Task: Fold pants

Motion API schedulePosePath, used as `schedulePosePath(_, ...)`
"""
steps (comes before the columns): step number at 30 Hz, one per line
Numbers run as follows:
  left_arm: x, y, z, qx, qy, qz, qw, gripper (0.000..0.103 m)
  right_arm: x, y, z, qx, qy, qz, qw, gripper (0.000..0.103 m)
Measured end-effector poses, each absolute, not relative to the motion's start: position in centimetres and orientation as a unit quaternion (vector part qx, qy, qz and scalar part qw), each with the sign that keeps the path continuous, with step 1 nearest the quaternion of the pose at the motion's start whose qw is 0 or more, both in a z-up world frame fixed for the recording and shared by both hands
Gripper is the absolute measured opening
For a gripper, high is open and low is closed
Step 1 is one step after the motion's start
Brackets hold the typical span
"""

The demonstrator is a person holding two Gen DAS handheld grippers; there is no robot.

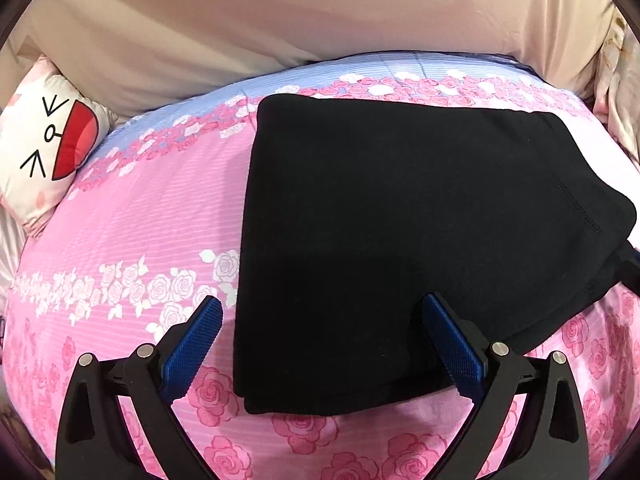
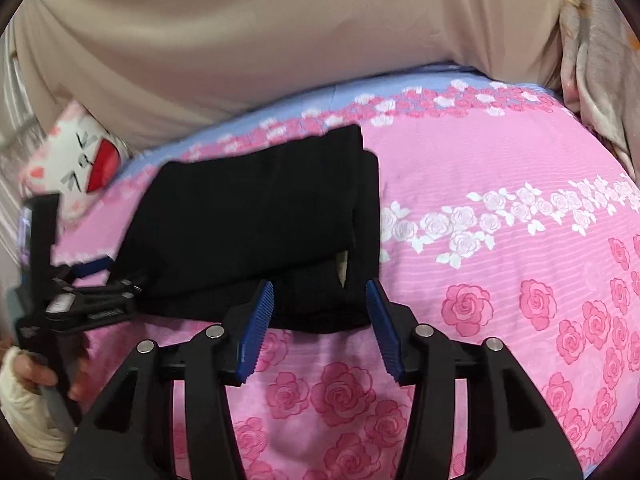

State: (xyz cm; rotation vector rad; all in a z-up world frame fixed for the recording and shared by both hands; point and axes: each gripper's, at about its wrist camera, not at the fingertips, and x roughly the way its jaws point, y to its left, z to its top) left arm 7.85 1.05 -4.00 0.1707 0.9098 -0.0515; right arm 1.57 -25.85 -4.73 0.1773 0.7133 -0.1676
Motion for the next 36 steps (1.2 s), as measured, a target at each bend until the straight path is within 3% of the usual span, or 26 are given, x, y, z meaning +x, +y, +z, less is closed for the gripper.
schedulePosePath(8, 8.2, 1.1, -4.2, 0.078, 0.442, -0.024, 0.893, 0.098, 1.9, -25.7, -5.4, 0.074, 0.355, -0.097, 0.927, 0.033)
schedulePosePath(16, 8.2, 1.1, -4.1, 0.079, 0.444, -0.023, 0.892, 0.098, 1.1, -26.1, -4.6, 0.093, 0.341, -0.095, 0.931, 0.026)
schedulePosePath(22, 8.1, 0.9, -4.7, 0.072, 0.446, -0.044, 0.891, 0.098, 0.5, -29.5, -7.7, 0.161, 0.360, -0.081, 0.915, 0.027)
schedulePosePath(31, 6.7, 3.0, -2.5, 0.058, 0.435, -0.028, 0.898, 0.098, -3.6, -27.7, -0.5, 0.126, 0.256, -0.089, 0.954, 0.029)
schedulePosePath(34, 7.8, 3.5, -3.3, 0.055, 0.448, -0.013, 0.892, 0.098, -0.3, -25.9, -0.9, 0.129, 0.283, -0.013, 0.950, 0.028)
schedulePosePath(36, 8.6, 3.7, -4.3, 0.049, 0.460, -0.017, 0.886, 0.098, 3.2, -26.4, -4.0, 0.105, 0.337, -0.042, 0.935, 0.018)
